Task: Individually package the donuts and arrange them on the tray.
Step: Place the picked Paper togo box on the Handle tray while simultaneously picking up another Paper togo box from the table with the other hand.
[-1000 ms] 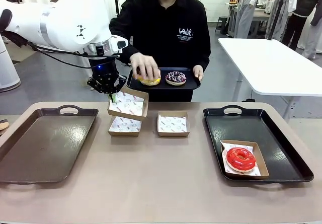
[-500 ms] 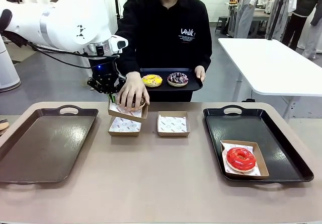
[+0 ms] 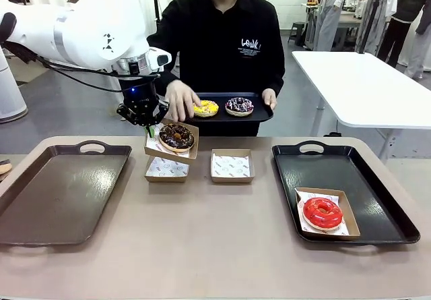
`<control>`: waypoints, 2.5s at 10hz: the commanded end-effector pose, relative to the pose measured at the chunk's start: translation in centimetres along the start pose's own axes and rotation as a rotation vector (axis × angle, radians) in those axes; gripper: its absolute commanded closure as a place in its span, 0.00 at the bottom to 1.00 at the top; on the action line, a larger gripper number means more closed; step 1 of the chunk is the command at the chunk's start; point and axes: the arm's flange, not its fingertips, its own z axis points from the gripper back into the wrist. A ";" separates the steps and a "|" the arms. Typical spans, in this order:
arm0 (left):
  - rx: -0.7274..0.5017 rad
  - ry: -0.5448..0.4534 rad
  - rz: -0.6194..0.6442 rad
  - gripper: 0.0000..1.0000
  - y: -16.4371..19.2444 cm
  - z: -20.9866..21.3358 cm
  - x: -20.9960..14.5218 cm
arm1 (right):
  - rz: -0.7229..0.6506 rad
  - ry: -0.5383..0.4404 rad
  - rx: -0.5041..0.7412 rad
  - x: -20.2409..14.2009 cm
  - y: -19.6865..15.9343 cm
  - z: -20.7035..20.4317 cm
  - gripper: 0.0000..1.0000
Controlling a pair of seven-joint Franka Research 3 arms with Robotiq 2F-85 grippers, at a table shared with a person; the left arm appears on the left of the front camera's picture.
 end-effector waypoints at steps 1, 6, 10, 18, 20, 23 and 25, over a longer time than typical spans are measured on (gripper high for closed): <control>-0.003 -0.004 0.014 1.00 0.2 0.2 -0.4 | -0.015 0.002 0.011 0.0 0.0 0.0 0.00; -0.003 -0.004 0.014 1.00 0.2 0.2 -0.4 | -0.015 0.002 0.011 0.0 0.0 0.0 0.00; -0.003 -0.004 0.014 1.00 0.2 0.2 -0.4 | -0.015 0.002 0.011 0.0 0.0 0.0 0.00; -0.147 0.081 -0.099 0.99 10.1 3.6 -10.2 | 0.157 -0.018 -0.270 3.8 14.6 -11.2 0.00; -0.135 0.101 -0.058 0.99 13.7 4.0 -13.5 | 0.229 0.018 -0.428 3.0 19.2 -17.4 0.00; -0.084 0.110 -0.019 0.99 17.4 3.8 -15.9 | 0.253 0.117 -0.642 0.3 23.2 -25.5 0.00; -0.070 0.115 -0.003 0.99 18.6 3.3 -16.6 | 0.214 0.138 -0.776 0.7 21.9 -30.2 0.00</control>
